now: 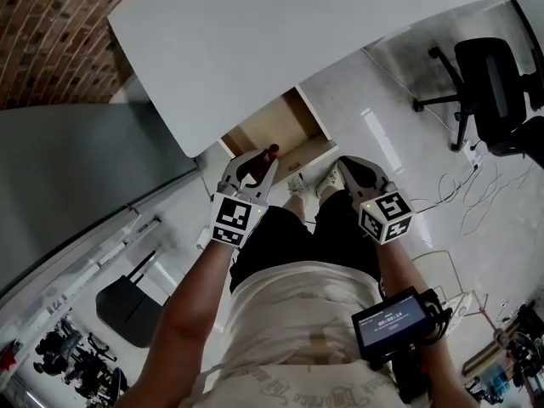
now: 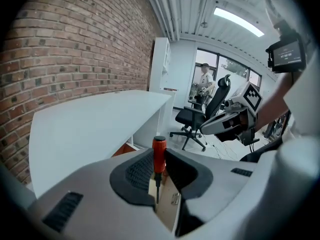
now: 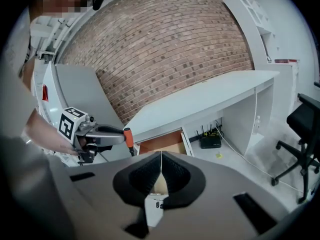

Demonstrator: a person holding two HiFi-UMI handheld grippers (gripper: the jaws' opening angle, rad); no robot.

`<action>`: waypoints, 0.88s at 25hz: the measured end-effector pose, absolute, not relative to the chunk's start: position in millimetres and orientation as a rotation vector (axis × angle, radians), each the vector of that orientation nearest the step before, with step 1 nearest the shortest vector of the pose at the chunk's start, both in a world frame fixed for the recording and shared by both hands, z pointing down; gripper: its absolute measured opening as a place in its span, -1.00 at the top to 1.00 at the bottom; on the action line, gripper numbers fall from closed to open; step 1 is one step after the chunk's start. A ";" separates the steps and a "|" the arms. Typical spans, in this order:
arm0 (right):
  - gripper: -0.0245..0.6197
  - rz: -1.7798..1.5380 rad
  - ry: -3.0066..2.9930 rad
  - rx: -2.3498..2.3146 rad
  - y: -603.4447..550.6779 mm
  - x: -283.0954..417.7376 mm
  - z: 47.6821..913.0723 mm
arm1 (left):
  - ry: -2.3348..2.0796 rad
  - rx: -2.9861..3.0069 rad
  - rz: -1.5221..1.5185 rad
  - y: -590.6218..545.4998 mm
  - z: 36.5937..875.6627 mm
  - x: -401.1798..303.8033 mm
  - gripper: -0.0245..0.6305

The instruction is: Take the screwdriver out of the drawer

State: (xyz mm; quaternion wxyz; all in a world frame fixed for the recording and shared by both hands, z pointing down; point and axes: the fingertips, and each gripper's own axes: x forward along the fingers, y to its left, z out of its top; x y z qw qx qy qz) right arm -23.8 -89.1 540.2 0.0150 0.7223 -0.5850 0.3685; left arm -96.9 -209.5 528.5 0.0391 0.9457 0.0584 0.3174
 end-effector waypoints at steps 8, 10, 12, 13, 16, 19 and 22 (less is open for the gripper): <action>0.85 1.036 -1.874 2.270 -105.9 -18.3 498.1 | 0.177 2.925 0.911 -203.9 487.0 -100.7 0.67; 0.85 1.013 -1.888 2.276 -110.2 -18.5 489.8 | 0.185 2.933 0.905 -202.1 480.1 -102.7 0.67; 0.85 1.007 -1.893 2.272 -115.3 -21.5 483.3 | 0.185 2.928 0.899 -202.2 474.4 -105.9 0.67; 0.85 1.004 -1.901 2.269 -116.9 -22.5 480.2 | 0.179 2.930 0.896 -201.6 471.0 -106.6 0.67; 0.85 0.991 -1.919 2.264 -106.8 -21.7 469.5 | 0.173 2.943 0.880 -187.4 460.0 -104.4 0.67; 0.85 0.964 -1.928 2.268 -94.4 -21.2 457.2 | 0.169 2.954 0.856 -176.3 446.9 -102.0 0.67; 0.85 0.927 -1.952 2.261 -88.4 -22.0 444.3 | 0.133 2.965 0.816 -173.3 431.1 -100.9 0.67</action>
